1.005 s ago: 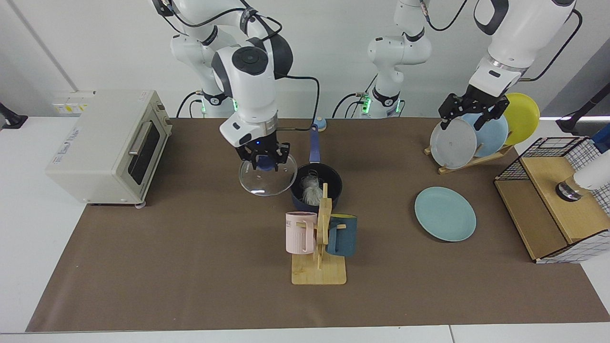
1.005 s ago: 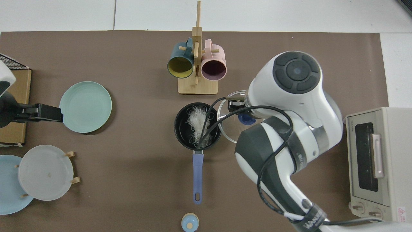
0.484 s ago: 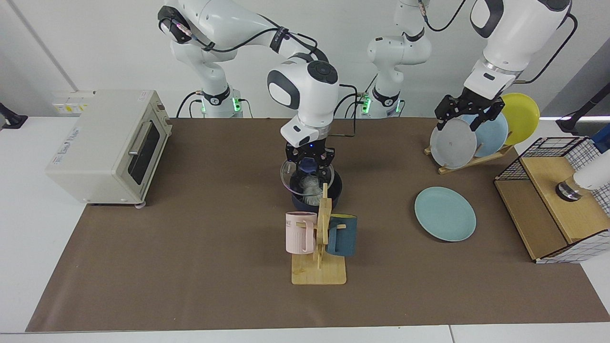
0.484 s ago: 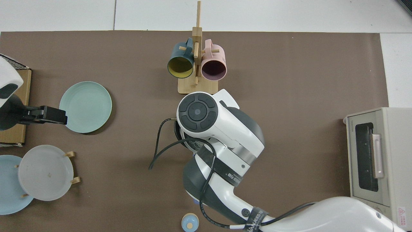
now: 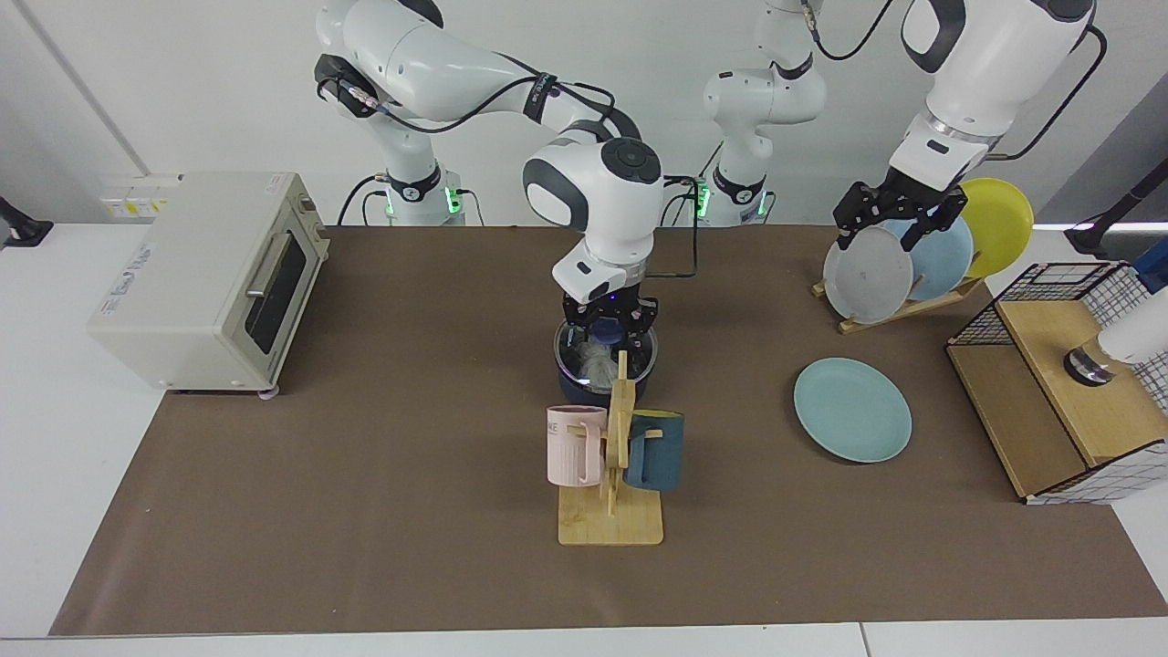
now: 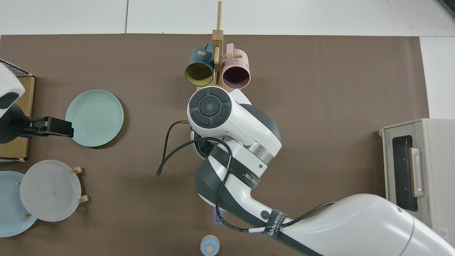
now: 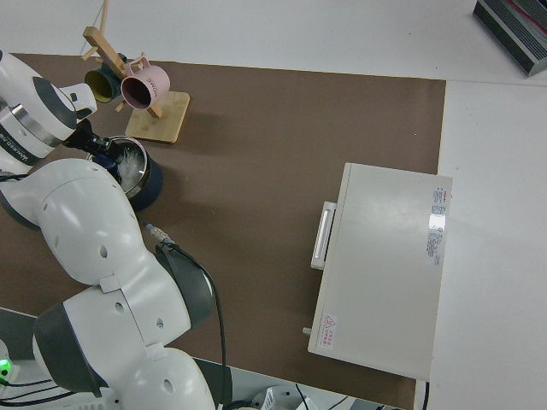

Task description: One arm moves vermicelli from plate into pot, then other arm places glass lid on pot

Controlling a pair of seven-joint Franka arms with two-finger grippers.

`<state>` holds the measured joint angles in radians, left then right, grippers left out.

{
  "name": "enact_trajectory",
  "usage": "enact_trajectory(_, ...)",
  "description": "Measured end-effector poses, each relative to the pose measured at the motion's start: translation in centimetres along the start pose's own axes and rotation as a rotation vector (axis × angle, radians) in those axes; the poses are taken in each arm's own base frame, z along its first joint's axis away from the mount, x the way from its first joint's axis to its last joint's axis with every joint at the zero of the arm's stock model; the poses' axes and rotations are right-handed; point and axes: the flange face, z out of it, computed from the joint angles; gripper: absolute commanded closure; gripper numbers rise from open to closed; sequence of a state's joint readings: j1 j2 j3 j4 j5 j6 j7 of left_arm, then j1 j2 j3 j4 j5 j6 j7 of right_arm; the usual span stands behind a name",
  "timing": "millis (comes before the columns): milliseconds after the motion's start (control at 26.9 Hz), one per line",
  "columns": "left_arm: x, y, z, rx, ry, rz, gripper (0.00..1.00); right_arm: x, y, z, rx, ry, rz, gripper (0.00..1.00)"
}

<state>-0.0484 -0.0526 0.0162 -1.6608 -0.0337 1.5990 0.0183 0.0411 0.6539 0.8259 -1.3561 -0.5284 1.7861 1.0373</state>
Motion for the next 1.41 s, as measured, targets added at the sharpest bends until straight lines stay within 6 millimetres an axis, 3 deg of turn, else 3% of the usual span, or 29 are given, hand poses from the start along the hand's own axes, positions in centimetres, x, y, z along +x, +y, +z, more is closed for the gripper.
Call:
enact_trajectory(372,0.0,-0.1,0.0,0.000,0.000,-0.003,0.00,-0.1,-0.3,1.5,-0.018,-0.017,-0.010,1.00)
enact_trajectory(1415,0.0,-0.7,0.0,0.000,0.001,-0.013,0.00,-0.2,-0.5,1.9,-0.010,-0.020,-0.015,1.00)
